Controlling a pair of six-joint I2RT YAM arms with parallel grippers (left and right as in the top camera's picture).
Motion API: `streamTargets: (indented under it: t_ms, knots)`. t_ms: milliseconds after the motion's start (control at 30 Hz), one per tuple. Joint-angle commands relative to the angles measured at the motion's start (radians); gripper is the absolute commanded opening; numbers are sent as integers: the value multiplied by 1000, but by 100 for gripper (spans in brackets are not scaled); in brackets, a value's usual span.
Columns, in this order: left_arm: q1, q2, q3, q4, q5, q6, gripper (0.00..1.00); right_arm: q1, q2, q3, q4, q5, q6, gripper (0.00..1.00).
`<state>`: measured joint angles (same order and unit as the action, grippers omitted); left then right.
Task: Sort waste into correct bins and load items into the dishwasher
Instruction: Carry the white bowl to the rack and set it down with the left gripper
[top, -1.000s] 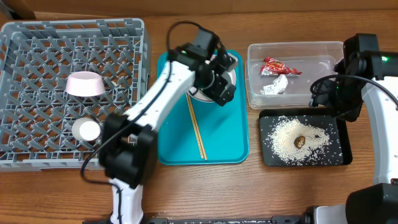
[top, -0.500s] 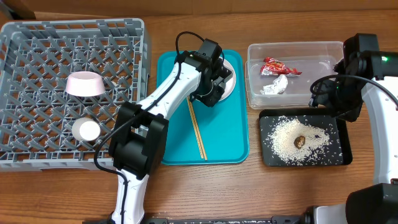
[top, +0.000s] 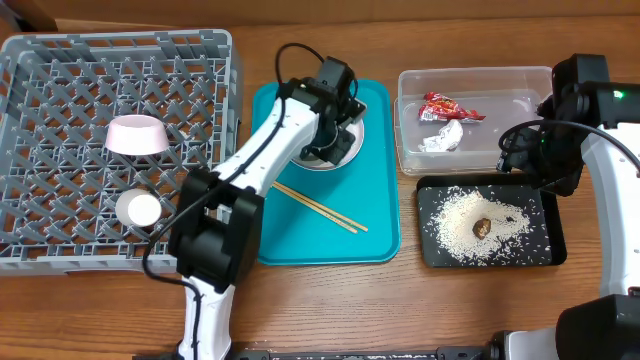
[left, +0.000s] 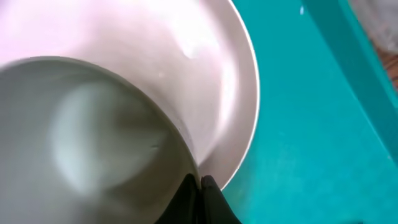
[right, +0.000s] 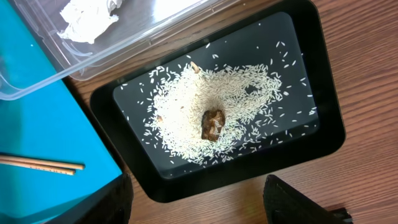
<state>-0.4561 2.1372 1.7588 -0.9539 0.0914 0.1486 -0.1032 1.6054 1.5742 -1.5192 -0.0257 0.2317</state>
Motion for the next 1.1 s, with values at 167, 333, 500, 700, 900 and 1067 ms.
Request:
streamTargets:
  t_ms: [167, 333, 500, 700, 900, 1067]
  knots:
    - [235, -303, 59, 2, 198, -51, 4, 2, -21, 4, 3, 6, 4, 69]
    - [449, -325, 59, 10, 492, -51, 4, 2, -21, 4, 3, 6, 4, 69]
    - [636, -276, 58, 16, 846, -32, 4, 2, -21, 4, 3, 5, 4, 69]
    - [793, -147, 58, 29, 1147, -29, 4, 2, -21, 4, 3, 1, 4, 69]
    - [865, -15, 58, 102, 1370, -29, 4, 2, -21, 4, 3, 2, 4, 69]
    - [915, 61, 58, 118, 1382, -29, 4, 2, -21, 4, 2, 2, 4, 69]
